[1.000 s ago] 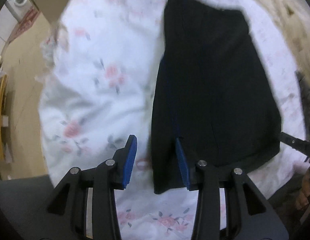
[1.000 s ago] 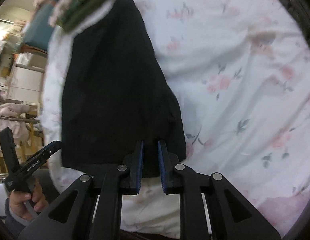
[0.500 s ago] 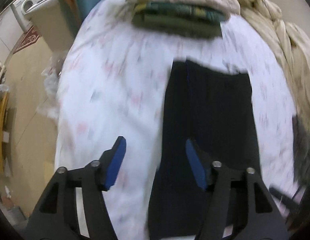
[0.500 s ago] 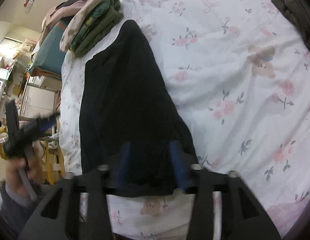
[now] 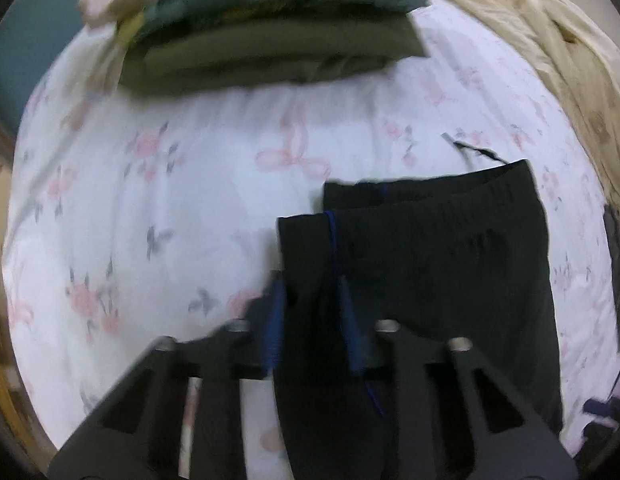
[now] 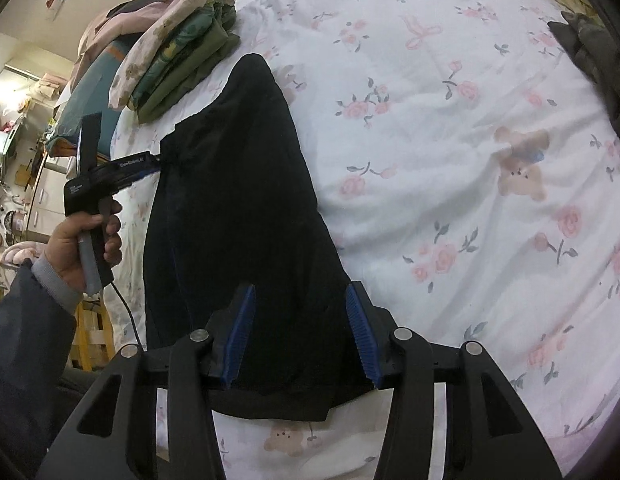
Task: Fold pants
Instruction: 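Grasp the leg hem of the folded shorts with the left gripper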
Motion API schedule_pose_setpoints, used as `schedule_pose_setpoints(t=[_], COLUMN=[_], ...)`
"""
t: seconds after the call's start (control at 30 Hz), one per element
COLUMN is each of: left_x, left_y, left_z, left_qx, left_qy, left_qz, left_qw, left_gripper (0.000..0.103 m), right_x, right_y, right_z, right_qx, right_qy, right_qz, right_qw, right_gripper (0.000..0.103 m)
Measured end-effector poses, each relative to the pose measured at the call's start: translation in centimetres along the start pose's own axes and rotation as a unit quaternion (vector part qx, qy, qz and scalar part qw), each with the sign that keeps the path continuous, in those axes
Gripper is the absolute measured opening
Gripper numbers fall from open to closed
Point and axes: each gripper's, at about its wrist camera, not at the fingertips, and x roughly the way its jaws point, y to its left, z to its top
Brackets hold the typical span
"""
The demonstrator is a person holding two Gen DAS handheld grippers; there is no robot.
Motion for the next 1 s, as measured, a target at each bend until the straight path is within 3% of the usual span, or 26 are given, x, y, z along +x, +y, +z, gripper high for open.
schedule_pose_setpoints(t=[0.17, 0.37, 0.4, 0.47, 0.57, 0.73, 0.83, 0.87, 0.93, 0.97, 1.0], left_x=[-3.2, -0.9, 0.0, 0.9, 0.4, -2.3, -4.1, -4.5, -5.1, -5.2, -5.2], left_y=[-1.8, -1.2, -0.9, -0.3, 0.7, 1.6, 1.7, 1.6, 1.4, 1.5, 1.5], left_z=[1.0, 2.4, 2.1, 2.1, 2.2, 1.5, 0.4, 0.2, -0.2, -0.3, -0.3], left_qx=[0.068, 0.057, 0.048, 0.037, 0.017, 0.008, -0.001, 0.002, 0.011, 0.015, 0.017], left_qy=[-0.054, -0.033, -0.017, -0.006, -0.012, -0.019, -0.027, -0.031, -0.037, -0.040, -0.040], left_qz=[0.002, 0.016, 0.021, 0.048, 0.066, 0.067, 0.041, 0.033, 0.028, 0.028, 0.029], left_qw=[0.9962, 0.9977, 0.9985, 0.9981, 0.9976, 0.9976, 0.9988, 0.9990, 0.9988, 0.9987, 0.9986], left_gripper=[0.002, 0.007, 0.010, 0.034, 0.059, 0.060, 0.061, 0.067, 0.077, 0.077, 0.077], right_x=[-0.1, 0.2, 0.2, 0.1, 0.0, 0.0, -0.3, -0.5, -1.1, -1.4, -1.7], right_y=[0.0, 0.6, 0.5, 0.3, 0.1, -0.2, 0.5, 0.9, 1.7, 2.1, 2.5], right_z=[0.2, 0.5, 0.5, 0.4, 0.4, 0.8, 0.9, 1.1, 2.4, 3.3, 4.2], right_qx=[0.007, -0.003, 0.001, 0.001, 0.002, 0.012, -0.002, -0.009, -0.024, -0.034, -0.045], right_qy=[0.001, 0.003, 0.003, 0.001, 0.005, 0.004, 0.003, 0.008, 0.016, 0.011, 0.005], right_qz=[0.010, 0.011, 0.010, 0.005, -0.004, -0.003, 0.005, 0.019, 0.062, 0.067, 0.061], right_qw=[1.000, 1.000, 1.000, 1.000, 1.000, 1.000, 1.000, 1.000, 0.998, 0.997, 0.997], right_gripper=[0.050, 0.050, 0.050, 0.050, 0.050, 0.051, 0.051, 0.051, 0.058, 0.068, 0.069])
